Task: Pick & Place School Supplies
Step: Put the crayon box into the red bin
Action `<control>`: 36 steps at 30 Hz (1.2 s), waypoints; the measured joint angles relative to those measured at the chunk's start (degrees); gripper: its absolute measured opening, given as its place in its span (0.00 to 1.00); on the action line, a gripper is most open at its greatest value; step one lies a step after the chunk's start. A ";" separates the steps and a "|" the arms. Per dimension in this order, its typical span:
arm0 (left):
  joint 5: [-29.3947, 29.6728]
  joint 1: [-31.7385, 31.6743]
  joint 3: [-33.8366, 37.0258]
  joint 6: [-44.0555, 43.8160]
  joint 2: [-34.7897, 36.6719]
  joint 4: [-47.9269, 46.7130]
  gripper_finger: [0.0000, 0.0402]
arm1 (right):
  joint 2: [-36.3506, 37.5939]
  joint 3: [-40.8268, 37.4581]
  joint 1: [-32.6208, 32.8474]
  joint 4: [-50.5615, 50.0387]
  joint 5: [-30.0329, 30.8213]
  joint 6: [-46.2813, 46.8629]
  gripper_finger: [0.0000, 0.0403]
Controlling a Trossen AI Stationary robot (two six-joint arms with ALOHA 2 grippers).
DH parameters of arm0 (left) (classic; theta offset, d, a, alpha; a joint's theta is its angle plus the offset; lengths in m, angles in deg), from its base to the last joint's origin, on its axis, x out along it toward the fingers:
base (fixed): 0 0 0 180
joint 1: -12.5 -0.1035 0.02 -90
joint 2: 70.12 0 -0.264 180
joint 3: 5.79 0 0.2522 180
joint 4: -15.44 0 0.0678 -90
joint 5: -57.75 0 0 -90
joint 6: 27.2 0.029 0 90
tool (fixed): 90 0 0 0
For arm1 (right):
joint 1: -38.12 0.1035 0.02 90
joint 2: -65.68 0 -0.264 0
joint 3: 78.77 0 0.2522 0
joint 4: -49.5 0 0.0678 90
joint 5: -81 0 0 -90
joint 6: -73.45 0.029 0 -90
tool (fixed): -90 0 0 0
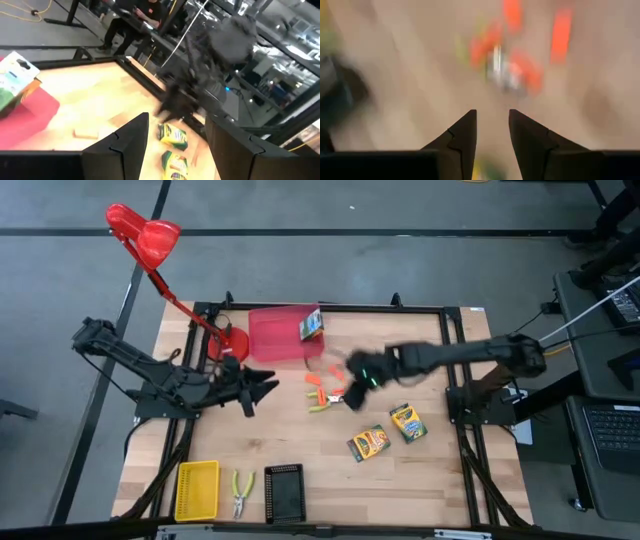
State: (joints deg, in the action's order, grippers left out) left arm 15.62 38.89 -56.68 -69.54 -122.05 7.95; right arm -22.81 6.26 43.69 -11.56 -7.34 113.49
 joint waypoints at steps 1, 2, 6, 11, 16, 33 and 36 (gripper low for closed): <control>0.73 0.57 0.00 -0.52 -0.42 0.03 0.48 | 0.86 -1.88 2.75 -0.82 -1.30 3.03 0.29; 1.31 1.09 0.00 -0.85 -0.75 0.01 0.48 | 1.82 -3.99 5.54 -0.24 -2.10 6.54 0.29; 2.48 2.86 0.00 -1.29 -1.10 0.16 0.48 | 6.23 -14.13 13.78 4.21 -0.36 23.30 0.29; 3.66 4.37 0.00 -1.41 -1.11 1.25 0.48 | 11.56 -24.94 18.99 9.85 5.08 43.30 0.29; 3.70 5.15 0.00 -1.52 -1.11 2.44 0.48 | 15.11 -27.47 24.35 4.22 11.19 56.38 0.29; 8.23 7.81 0.00 -0.91 -1.11 3.42 0.48 | 15.57 -27.59 39.74 -5.18 8.73 86.63 0.29; 8.23 7.80 0.00 -0.16 -1.11 3.40 0.48 | 14.43 -27.59 40.55 -5.15 6.24 87.02 0.29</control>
State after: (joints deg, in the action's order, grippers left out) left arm 23.85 46.69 -56.68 -69.70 -123.16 11.35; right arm -8.39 -21.33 84.23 -16.71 -1.10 200.51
